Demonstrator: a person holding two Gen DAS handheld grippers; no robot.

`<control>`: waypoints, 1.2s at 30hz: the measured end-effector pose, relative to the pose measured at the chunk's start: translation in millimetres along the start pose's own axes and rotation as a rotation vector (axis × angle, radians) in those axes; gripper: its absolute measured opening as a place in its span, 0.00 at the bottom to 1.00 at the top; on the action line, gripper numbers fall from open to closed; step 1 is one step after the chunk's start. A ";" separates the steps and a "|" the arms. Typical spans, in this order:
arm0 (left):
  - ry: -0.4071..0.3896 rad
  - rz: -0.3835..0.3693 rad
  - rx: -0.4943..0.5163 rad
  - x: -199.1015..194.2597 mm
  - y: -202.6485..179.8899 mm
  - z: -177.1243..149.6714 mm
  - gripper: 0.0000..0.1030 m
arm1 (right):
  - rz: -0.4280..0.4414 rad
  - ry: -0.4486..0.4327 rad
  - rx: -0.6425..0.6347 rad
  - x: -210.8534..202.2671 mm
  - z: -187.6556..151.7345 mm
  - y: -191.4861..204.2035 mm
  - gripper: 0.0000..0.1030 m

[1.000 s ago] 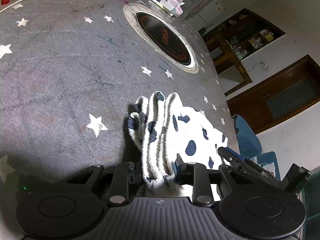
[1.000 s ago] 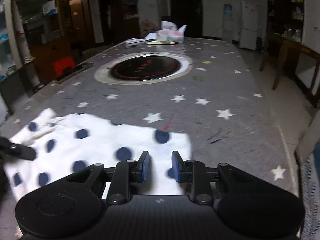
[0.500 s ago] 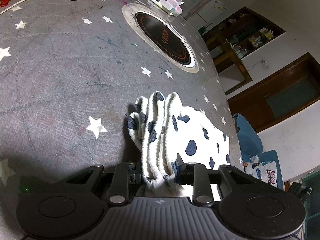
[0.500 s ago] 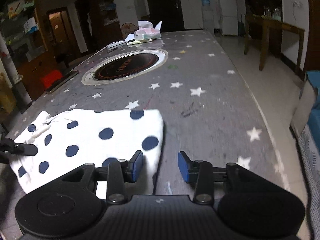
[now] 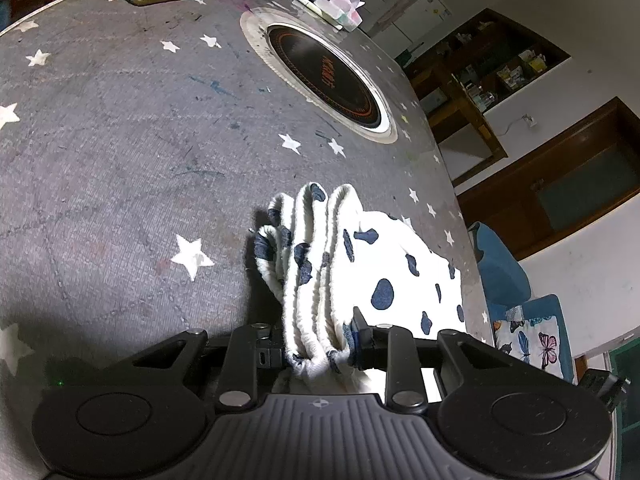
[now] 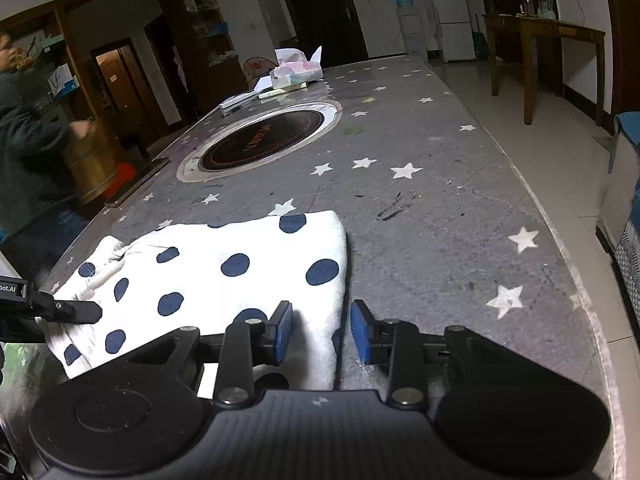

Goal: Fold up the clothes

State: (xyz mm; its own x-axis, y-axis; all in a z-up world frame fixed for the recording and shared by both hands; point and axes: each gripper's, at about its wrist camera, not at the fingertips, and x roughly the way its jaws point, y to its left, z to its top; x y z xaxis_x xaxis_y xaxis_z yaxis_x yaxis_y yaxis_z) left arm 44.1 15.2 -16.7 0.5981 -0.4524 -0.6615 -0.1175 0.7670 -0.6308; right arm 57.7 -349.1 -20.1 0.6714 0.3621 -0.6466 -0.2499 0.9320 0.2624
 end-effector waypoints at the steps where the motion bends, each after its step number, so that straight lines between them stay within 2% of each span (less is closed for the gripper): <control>1: 0.000 0.000 0.001 0.0 -0.1 0.0 0.28 | 0.001 0.000 0.002 -0.4 -0.6 0.5 0.31; 7: 0.001 0.001 0.005 0.3 -0.6 0.0 0.28 | 0.009 0.000 0.017 -2.5 -3.9 3.6 0.31; 9: 0.001 0.003 0.010 0.5 -1.3 0.0 0.28 | 0.012 -0.001 0.022 -3.2 -5.0 4.6 0.26; 11: 0.002 0.004 0.016 0.1 -2.4 0.2 0.28 | 0.019 -0.007 0.029 -4.8 -4.3 5.2 0.13; 14: -0.001 0.007 0.034 -1.8 -5.8 1.9 0.28 | 0.030 -0.019 0.039 -7.5 -2.9 6.0 0.08; 20: -0.004 0.019 0.079 -4.6 -16.6 10.2 0.28 | 0.052 -0.047 0.057 -14.0 1.3 7.7 0.05; 28: -0.040 0.000 0.185 -7.2 -52.4 34.7 0.28 | 0.035 -0.126 0.009 -27.5 32.9 11.2 0.05; 36: -0.053 -0.007 0.218 13.4 -75.9 61.3 0.28 | -0.005 -0.187 -0.017 -27.9 65.0 4.9 0.05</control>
State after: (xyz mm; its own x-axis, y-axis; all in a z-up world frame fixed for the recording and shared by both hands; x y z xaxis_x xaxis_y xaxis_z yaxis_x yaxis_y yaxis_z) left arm 109.7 -21.2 47.1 0.6395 -0.4385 -0.6315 0.0578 0.8465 -0.5292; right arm 83.1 -355.5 45.8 0.7900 0.3503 -0.5032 -0.2572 0.9344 0.2466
